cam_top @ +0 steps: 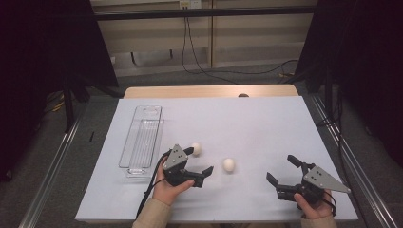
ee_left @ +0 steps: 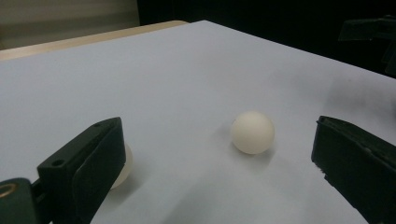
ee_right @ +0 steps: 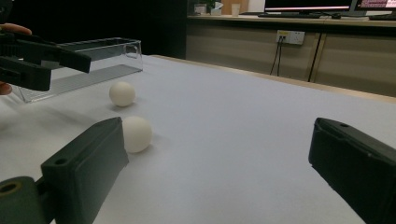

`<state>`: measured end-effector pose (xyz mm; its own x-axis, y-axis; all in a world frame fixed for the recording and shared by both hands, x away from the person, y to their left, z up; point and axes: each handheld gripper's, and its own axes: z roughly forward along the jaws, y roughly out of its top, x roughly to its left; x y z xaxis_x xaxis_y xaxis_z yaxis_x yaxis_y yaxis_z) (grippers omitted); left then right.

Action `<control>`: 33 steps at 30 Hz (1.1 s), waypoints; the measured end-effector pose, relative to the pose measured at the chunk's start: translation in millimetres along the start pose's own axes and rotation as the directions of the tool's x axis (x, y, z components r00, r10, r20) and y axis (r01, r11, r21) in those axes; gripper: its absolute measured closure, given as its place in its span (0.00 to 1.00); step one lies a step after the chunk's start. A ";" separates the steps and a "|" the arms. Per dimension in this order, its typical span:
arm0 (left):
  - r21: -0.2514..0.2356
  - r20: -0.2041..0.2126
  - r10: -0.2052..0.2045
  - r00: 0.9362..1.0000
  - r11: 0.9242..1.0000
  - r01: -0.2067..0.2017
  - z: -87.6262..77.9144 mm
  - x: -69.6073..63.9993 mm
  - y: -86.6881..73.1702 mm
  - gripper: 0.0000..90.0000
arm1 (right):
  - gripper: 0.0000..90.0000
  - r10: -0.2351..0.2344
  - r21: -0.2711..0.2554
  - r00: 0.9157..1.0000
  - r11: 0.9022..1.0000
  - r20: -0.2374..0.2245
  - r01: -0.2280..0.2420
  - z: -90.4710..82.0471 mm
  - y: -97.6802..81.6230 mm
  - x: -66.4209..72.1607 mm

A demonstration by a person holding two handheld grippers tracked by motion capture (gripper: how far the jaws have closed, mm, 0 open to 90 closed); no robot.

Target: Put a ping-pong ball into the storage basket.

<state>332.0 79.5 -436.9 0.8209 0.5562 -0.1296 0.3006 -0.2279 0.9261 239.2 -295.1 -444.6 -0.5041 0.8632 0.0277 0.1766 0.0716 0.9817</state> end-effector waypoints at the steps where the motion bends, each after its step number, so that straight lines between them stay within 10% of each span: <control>1: 0.002 0.001 0.001 1.000 1.000 -0.001 0.4 -0.1 0.0 0.03 | 0.04 0.001 0.000 1.000 1.000 -0.001 -0.001 0.0 0.0 0.0; 33: 0.037 0.022 -0.012 1.000 0.999 0.012 13.3 -3.4 0.2 0.03 | 0.04 0.002 -0.001 1.000 1.000 -0.001 -0.002 0.2 0.0 0.1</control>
<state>335.7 67.0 -441.0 0.8276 0.5412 -0.1490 0.3280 -0.2509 0.9108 239.3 -295.0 -444.7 -0.5051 0.8626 0.0296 0.1765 0.0696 0.9818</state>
